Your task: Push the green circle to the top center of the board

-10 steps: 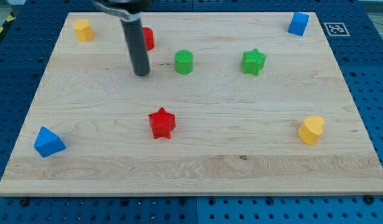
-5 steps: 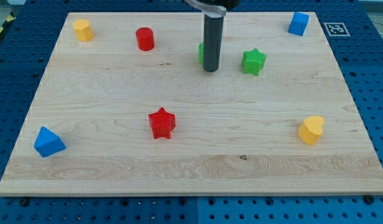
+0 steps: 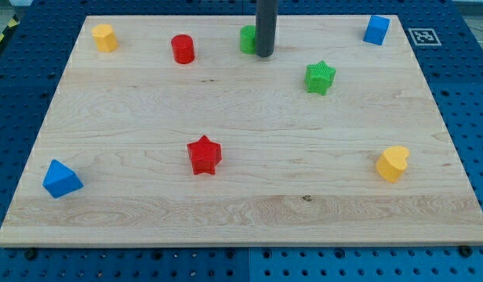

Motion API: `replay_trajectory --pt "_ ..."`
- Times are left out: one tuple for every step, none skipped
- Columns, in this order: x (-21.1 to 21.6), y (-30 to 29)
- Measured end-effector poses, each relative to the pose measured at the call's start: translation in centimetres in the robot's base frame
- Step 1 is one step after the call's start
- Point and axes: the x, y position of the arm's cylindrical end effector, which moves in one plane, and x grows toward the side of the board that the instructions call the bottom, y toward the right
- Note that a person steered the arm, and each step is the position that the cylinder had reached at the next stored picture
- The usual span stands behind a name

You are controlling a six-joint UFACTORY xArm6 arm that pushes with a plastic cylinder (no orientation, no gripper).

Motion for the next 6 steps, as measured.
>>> replay_trajectory --pt "-1.6 -4.0" --pt "-3.9 -5.4" --pt "-2.6 -1.8" --pt "-1.0 2.8" --pt "1.1 8.9" --pt "4.7 14.6"
